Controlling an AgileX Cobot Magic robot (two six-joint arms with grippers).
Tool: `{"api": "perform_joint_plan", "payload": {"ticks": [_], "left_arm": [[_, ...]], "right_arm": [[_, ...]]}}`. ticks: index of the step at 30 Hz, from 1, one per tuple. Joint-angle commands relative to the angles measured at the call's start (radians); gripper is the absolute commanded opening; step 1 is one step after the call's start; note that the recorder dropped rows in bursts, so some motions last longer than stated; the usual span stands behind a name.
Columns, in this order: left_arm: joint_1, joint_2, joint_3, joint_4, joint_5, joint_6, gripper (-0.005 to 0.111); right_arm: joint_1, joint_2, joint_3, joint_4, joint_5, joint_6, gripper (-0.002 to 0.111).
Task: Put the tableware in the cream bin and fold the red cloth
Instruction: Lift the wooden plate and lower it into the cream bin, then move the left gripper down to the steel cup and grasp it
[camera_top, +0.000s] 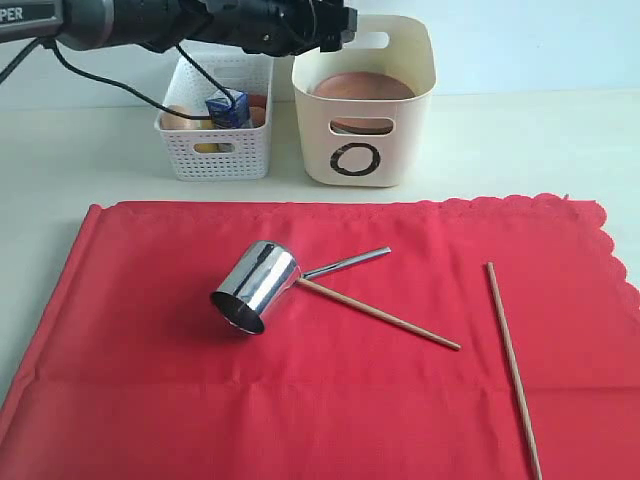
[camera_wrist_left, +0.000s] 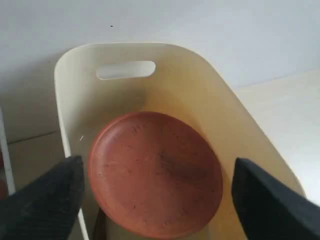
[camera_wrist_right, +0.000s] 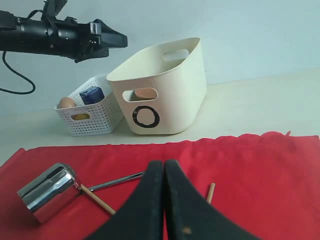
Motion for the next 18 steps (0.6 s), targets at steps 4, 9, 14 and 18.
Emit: {"api": "perform_joint_plan", "payload": {"ticks": [4,9,14,18], "left_arm": [[0.083,-0.122,-0.005,0.024,0.294,-0.002,0.038],[0.134,-0.202,-0.005,0.028,0.53,0.02,0.0],[0.141,-0.275,0.021,0.028,0.684,0.067,0.0],[0.116,-0.336,0.094,0.023,0.745,0.13,0.0]], "right_arm": [[0.0,-0.007,0.005,-0.003,-0.006,-0.006,0.0],[0.0,-0.007,0.005,-0.003,-0.006,-0.006,0.0],[0.0,-0.007,0.005,-0.003,-0.006,-0.006,0.0],[0.0,-0.007,0.005,-0.003,-0.006,-0.006,0.0]]}}
